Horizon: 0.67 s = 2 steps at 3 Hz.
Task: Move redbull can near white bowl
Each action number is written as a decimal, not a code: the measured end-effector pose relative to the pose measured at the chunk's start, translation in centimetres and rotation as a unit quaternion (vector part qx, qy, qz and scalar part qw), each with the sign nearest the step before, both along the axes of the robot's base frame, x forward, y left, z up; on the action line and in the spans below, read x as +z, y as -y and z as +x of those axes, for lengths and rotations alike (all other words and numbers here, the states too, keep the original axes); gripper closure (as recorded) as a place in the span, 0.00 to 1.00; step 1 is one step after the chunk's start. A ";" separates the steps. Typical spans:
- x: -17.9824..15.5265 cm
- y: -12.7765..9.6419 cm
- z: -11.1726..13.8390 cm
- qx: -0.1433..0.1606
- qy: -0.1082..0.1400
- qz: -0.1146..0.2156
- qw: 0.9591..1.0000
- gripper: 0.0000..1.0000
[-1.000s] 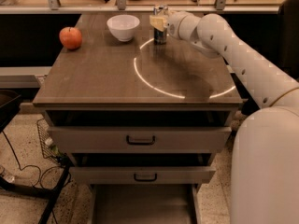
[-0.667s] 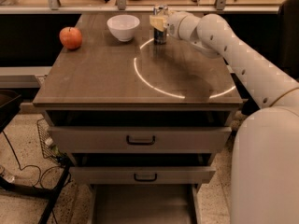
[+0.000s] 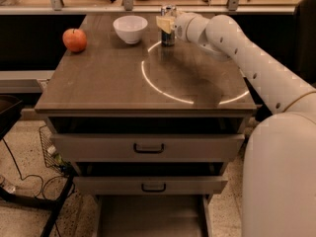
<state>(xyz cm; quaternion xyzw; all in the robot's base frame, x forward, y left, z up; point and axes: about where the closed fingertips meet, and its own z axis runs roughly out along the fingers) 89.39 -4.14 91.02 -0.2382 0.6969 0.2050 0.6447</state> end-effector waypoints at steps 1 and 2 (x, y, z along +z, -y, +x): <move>-0.1 -0.3 0.0 0.002 -0.001 0.000 1.000 0.04; -0.1 -0.5 0.0 0.003 -0.001 0.000 1.000 0.00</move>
Offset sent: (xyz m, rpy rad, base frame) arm 0.0001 0.0026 -0.0008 0.0004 0.0010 0.0031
